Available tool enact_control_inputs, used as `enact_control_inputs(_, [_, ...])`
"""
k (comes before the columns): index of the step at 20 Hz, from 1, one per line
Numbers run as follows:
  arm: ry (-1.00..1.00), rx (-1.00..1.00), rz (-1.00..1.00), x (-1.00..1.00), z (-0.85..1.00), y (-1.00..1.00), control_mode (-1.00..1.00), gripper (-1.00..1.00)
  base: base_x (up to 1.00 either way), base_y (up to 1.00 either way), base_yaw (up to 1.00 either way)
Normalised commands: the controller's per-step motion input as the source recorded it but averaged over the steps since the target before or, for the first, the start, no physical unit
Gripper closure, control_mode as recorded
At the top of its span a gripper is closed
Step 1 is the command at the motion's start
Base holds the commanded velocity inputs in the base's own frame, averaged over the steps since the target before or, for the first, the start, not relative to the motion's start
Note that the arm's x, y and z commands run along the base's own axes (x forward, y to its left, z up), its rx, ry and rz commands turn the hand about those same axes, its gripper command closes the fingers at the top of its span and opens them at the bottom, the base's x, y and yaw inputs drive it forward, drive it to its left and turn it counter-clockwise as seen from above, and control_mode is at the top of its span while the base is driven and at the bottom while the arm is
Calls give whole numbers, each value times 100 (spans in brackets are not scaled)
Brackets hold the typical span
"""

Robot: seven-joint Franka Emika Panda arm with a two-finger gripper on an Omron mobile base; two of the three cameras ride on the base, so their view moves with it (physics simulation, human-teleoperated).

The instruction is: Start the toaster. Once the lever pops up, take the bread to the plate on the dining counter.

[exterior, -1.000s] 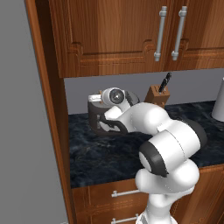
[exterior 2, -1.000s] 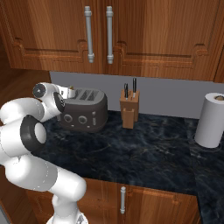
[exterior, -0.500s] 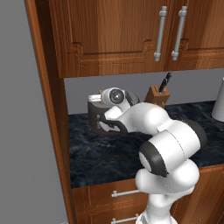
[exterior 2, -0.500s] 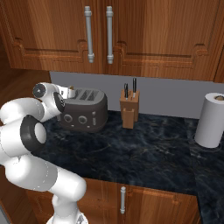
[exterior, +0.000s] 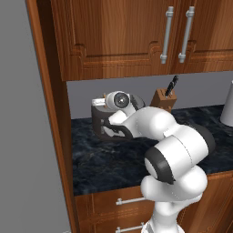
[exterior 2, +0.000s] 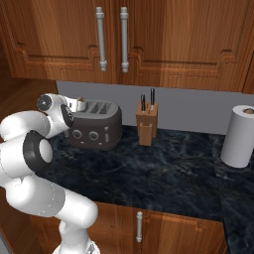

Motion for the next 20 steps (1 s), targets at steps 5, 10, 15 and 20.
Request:
enact_control_inputs(5, [0,0,0,0,0,0,-100,-100,0,0,0])
enact_control_inputs(10, [0,0,0,0,0,0,-100,-100,0,0,0])
enact_control_inputs(15, [0,0,0,0,0,0,-100,-100,0,0,0])
enact_control_inputs(20, [0,0,0,0,0,0,-100,-100,0,0,0])
